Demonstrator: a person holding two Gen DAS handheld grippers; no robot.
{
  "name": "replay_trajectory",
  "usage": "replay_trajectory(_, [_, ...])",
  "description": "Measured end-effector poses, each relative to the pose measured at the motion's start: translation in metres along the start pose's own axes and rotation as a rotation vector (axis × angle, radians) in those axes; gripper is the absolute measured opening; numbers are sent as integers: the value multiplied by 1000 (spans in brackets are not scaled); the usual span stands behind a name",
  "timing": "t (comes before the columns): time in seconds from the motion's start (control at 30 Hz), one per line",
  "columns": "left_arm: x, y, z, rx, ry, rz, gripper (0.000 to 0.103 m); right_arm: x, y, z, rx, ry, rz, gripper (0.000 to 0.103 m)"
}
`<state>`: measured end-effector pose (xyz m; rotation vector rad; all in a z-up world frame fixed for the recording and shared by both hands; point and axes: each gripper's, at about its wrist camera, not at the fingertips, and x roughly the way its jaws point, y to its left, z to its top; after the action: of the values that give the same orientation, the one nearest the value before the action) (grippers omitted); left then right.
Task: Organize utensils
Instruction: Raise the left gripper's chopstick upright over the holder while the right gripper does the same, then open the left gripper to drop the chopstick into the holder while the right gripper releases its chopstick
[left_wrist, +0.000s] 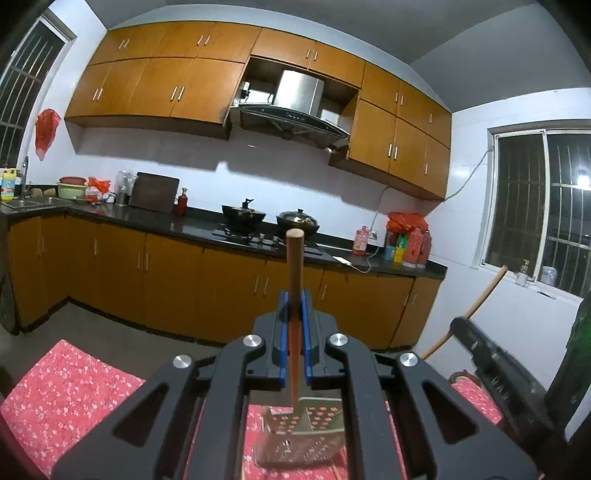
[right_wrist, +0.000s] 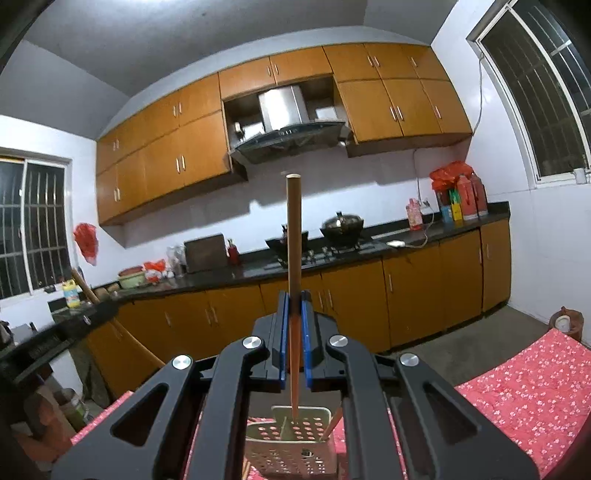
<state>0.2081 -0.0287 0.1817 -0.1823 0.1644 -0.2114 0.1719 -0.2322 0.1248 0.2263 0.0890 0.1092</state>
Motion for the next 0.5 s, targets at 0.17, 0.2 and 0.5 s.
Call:
replay_trajectory(0.17, [20,-3,-19,25,43,3,8,16,-5,-18,-5,72,-12,7])
replay_trajectory(0.2, [23,-3,-23,28,53,0,8,17,-5,-20,-5,80,-12,7])
replay_trajectory(0.5, [35,1,-44,34,131,-21,10,20,-4,-32,-2,160,9,10])
